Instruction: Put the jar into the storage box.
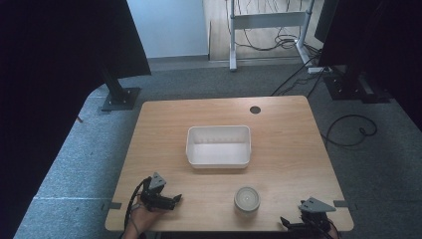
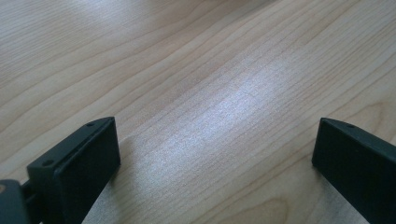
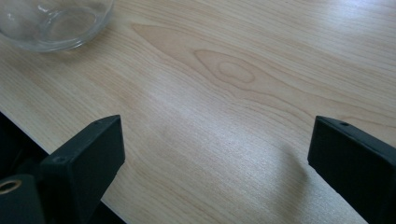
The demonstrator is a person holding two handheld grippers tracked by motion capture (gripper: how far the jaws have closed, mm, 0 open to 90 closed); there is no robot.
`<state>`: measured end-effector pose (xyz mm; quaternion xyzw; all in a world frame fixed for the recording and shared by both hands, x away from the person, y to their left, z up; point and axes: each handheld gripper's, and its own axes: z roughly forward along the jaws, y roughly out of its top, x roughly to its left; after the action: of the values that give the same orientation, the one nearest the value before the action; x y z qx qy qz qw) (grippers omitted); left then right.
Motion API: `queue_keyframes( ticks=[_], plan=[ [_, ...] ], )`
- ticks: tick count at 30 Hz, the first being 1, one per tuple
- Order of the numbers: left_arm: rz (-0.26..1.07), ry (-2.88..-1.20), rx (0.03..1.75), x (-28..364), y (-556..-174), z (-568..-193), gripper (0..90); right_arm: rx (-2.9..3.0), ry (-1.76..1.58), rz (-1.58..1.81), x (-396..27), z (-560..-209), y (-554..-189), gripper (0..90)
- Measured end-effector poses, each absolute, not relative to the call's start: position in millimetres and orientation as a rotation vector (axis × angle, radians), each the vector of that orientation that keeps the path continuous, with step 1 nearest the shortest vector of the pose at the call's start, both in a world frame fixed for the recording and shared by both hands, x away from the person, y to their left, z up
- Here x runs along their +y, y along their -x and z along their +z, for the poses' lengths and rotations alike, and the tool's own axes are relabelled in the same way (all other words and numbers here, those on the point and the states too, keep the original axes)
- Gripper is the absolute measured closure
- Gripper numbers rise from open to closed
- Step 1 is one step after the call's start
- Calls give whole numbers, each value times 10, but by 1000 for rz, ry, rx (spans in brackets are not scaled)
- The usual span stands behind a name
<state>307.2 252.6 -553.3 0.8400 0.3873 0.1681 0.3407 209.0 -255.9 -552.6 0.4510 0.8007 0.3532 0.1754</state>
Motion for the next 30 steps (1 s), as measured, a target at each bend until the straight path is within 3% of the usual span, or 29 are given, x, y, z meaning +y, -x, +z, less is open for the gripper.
queue_keyframes(
  ticks=[30],
  plan=[
    [438, -2197, 1006, 2529, -3073, -5527, 1, 2277, -1142, 1122, -2298, -5410, -2132, 9]
  ],
)
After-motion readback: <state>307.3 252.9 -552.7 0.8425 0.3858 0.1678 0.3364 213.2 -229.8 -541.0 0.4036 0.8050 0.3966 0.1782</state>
